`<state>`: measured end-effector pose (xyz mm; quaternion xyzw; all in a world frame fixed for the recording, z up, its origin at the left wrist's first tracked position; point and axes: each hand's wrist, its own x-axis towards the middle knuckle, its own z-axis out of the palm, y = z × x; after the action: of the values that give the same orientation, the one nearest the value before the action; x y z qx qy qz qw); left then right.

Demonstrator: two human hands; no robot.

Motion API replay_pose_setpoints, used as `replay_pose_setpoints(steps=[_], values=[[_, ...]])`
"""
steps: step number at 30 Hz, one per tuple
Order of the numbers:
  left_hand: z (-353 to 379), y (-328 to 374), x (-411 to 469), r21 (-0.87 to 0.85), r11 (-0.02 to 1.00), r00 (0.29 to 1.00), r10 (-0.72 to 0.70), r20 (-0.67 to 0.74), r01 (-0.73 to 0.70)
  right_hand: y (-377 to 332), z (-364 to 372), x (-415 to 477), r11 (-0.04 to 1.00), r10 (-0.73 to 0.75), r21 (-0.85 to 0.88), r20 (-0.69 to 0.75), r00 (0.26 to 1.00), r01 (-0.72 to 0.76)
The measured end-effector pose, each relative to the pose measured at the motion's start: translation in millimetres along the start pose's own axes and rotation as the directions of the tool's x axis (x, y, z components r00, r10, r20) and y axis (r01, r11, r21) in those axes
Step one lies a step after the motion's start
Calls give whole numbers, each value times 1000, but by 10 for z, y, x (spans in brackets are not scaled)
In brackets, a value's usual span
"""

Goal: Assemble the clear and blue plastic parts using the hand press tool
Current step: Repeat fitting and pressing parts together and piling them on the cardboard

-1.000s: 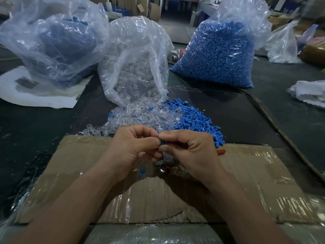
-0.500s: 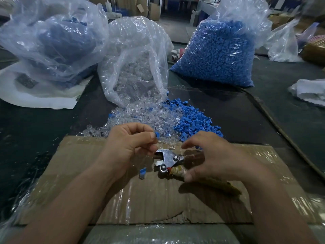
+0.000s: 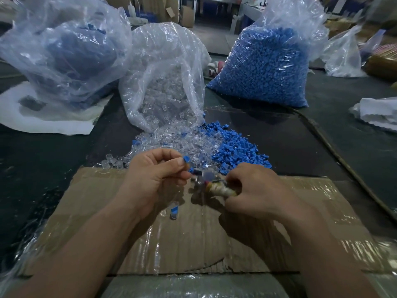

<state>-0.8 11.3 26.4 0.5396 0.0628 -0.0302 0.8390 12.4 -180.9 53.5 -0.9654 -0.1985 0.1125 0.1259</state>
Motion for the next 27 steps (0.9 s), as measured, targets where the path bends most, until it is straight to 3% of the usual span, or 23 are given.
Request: replay_pose_setpoints(steps=[3,7,27], values=[[-28,-11,23,10,1000,1000,24,-3,-23,29,-24,4,999,44,9,-137,990,-43],[-39,-52,17,14,999,998,51,32,-51,62,-84,-44,984,85,175,-373,924,-20],[46,-56,-32,57,981,982,187,2,-187,-138,177,27,984,-87,132,-221,971,118]])
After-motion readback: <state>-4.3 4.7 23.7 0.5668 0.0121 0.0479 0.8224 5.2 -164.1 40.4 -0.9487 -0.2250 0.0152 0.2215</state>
